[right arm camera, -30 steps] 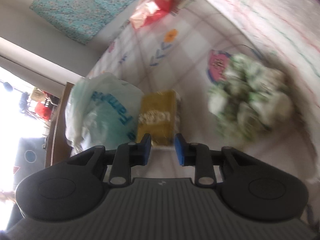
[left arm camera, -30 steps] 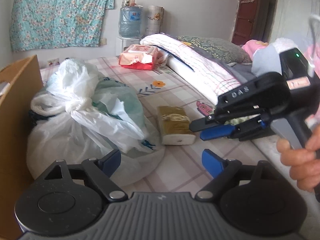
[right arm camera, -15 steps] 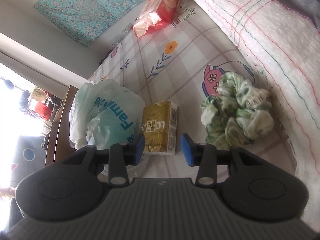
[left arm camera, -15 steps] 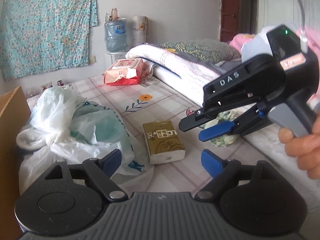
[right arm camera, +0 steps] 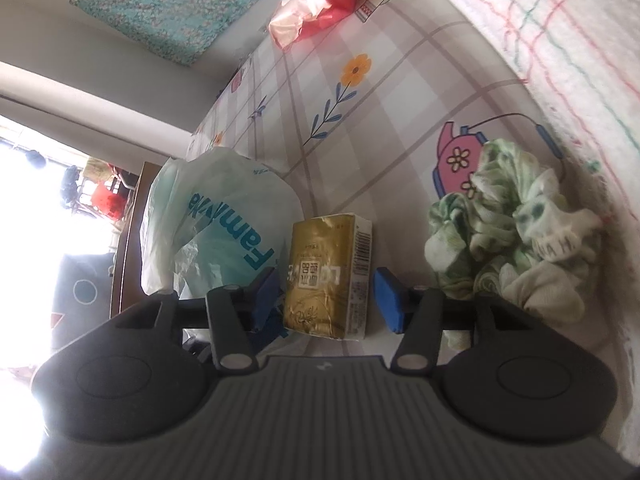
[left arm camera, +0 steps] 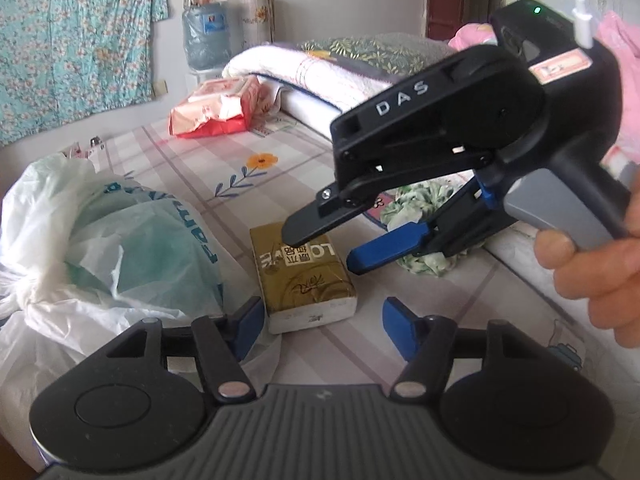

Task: Organize soft objects
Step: 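Close the right gripper around the gold juice box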

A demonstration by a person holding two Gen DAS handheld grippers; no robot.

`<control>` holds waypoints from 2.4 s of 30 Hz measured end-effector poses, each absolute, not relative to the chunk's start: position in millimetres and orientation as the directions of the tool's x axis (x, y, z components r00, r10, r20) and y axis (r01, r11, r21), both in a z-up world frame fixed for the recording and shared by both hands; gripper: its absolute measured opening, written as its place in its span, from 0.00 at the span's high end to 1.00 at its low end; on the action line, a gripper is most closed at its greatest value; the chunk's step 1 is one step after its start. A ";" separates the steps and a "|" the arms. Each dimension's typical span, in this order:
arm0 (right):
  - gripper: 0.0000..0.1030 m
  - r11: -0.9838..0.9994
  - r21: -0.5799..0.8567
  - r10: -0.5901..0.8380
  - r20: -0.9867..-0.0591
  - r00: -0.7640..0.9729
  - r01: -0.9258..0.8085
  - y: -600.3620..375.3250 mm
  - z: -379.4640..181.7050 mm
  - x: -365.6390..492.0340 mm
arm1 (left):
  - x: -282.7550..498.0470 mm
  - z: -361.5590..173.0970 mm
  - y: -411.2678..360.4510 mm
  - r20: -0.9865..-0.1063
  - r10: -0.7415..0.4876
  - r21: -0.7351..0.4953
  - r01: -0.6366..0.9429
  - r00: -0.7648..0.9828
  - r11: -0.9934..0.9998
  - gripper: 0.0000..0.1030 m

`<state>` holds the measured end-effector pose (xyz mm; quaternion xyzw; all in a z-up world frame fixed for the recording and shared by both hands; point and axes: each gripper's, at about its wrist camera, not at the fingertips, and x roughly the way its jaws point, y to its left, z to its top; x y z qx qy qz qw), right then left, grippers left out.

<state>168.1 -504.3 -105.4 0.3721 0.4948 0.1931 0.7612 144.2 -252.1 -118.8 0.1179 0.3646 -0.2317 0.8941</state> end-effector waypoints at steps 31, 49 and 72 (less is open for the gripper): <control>0.34 0.697 0.717 0.670 -0.661 0.339 0.021 -472.0 -97.3 102.4 | 73.0 -116.1 -232.6 -0.749 -0.428 -0.086 0.566 0.506 0.820 0.28; 0.36 0.653 0.752 0.658 -0.623 0.422 0.091 -482.9 -104.7 93.1 | 77.8 -120.2 -233.5 -0.746 -0.330 0.029 0.523 0.578 0.852 0.32; 0.61 0.754 0.657 0.584 -0.677 0.447 0.010 -459.5 -90.2 84.3 | 68.9 -109.8 -238.7 -0.731 -0.328 0.008 0.489 0.598 0.872 0.36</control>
